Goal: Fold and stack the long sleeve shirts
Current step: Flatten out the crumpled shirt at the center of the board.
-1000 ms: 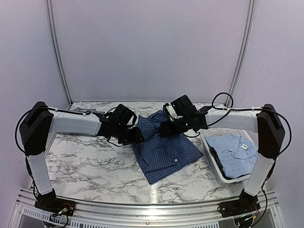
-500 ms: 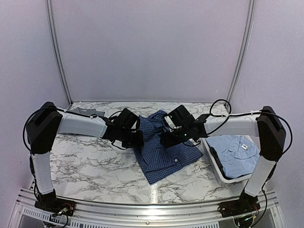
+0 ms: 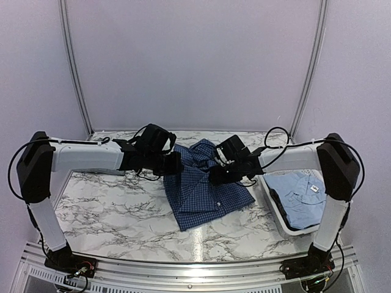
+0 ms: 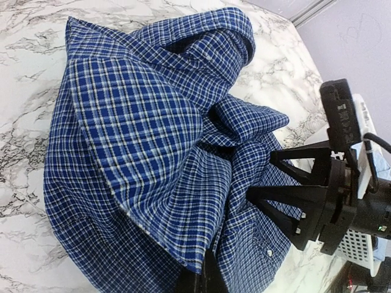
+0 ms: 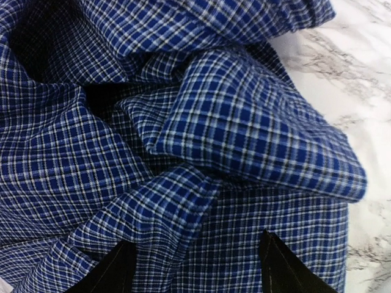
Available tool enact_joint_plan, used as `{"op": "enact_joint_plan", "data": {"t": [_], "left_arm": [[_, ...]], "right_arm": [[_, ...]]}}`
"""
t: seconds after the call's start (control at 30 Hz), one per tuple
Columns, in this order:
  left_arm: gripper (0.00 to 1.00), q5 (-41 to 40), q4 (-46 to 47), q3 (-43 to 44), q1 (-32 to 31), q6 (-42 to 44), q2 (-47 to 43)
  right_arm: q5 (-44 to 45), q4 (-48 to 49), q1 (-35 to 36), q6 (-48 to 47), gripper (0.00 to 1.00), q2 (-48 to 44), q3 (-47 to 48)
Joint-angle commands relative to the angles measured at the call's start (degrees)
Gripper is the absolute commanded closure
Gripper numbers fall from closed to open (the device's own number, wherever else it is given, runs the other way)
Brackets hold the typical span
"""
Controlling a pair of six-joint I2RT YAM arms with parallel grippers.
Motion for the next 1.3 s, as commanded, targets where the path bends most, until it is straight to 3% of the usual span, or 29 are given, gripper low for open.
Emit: {"op": "enact_joint_plan", "data": {"t": [0.0, 0.07, 0.27, 0.63, 0.67, 0.8, 0.93, 1.1, 1.27], "left_arm": [[1.00, -0.68, -0.84, 0.64, 1.35, 1.13, -2.02], [1.00, -0.42, -1.02, 0.59, 1.87, 1.31, -2.27], [1.00, 0.56, -1.20, -0.11, 4.62, 1.84, -3.43], [1.00, 4.71, -3.29, 1.86, 11.27, 4.84, -1.53], [1.00, 5.16, -3.44, 2.11, 11.64, 5.22, -1.18], [1.00, 6.45, -3.97, 2.91, 12.36, 6.39, -0.67], [1.00, 7.05, -4.44, 3.05, 12.54, 6.82, -0.63], [1.00, 7.41, -4.73, 3.16, 12.54, 7.13, -0.75], [1.00, 7.83, -4.74, 3.23, 12.54, 7.13, -0.58]], "right_arm": [[-5.17, 3.70, 0.21, 2.11, 0.38, 3.75, 3.53], [-5.95, 4.90, 0.14, 2.79, 0.48, 3.96, 3.23], [-6.83, 6.00, 0.27, 3.79, 0.98, 1.45, 1.44], [-5.71, 4.24, 2.93, 3.70, 1.00, -5.55, -3.76], [-5.00, 4.28, 2.81, 3.70, 0.99, -5.48, -3.71], [-6.01, 7.10, 0.18, 3.30, 0.58, -3.73, -1.63], [-10.47, 9.18, -1.47, 3.45, 0.38, 1.33, 4.33], [-13.63, 11.02, -1.51, 5.47, 0.33, 6.81, 10.37], [-12.04, 9.65, -1.42, 6.73, 0.35, 11.08, 14.88]]}}
